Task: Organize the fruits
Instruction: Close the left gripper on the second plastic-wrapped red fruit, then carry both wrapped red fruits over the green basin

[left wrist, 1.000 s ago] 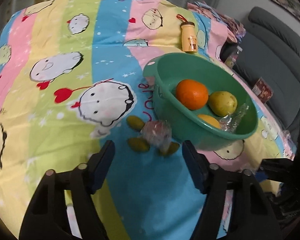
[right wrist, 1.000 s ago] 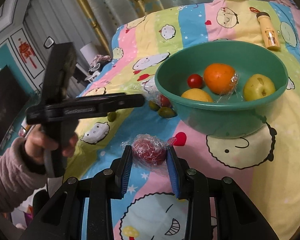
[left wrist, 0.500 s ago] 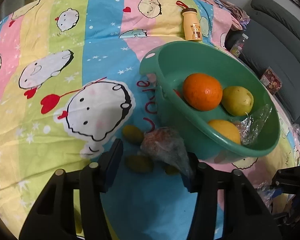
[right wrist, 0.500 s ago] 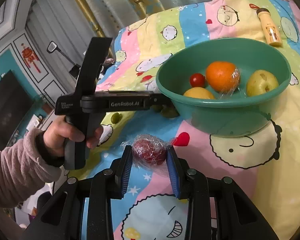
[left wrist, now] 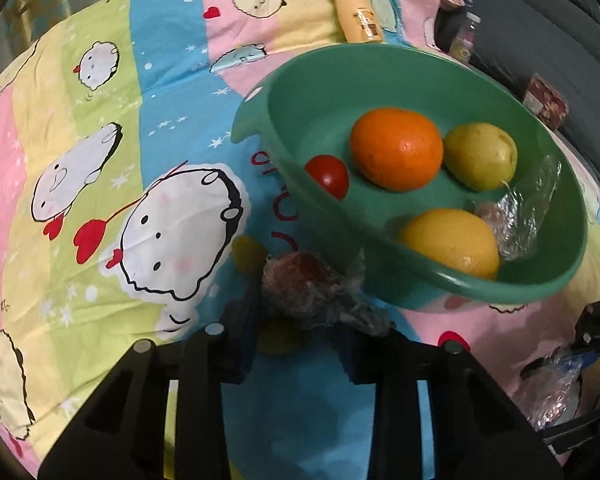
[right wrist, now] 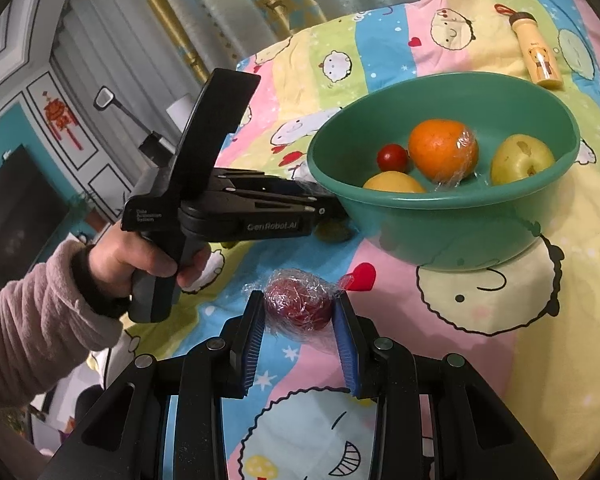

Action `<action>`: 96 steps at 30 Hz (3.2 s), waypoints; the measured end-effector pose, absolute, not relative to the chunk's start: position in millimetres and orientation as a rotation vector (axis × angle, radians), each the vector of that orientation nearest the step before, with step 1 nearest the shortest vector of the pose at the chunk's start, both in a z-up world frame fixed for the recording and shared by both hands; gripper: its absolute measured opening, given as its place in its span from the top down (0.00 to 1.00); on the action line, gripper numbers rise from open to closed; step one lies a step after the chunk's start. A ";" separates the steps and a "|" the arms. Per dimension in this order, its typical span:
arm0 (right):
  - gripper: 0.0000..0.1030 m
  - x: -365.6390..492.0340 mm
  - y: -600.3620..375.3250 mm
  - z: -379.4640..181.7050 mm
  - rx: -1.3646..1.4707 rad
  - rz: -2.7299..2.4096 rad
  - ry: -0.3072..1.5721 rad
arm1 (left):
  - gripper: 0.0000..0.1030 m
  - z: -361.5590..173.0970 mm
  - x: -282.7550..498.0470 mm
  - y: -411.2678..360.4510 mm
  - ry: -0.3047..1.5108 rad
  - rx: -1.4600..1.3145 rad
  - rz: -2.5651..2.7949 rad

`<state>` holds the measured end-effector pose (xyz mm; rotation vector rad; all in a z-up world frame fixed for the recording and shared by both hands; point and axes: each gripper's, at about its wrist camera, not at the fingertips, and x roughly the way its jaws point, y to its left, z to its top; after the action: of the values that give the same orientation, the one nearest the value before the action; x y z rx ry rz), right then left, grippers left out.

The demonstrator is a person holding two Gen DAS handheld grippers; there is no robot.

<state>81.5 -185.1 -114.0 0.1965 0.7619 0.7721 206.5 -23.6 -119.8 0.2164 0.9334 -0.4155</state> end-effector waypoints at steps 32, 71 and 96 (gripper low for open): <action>0.65 62.4 -188.6 -69.7 0.199 0.802 0.630 | 0.69 -41.0 105.9 -0.6 0.733 0.037 -0.310; 0.65 82.9 -230.6 -23.4 0.240 0.673 0.455 | 0.69 -11.5 107.3 -28.2 0.678 -0.005 -0.370; 0.65 153.0 -239.8 -36.9 0.317 0.548 0.528 | 0.69 -25.1 168.7 -68.8 0.701 0.069 -0.369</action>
<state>153.0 -239.8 -36.9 0.3167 0.5281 0.5483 168.7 -68.8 -25.1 0.0692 0.7014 -0.3689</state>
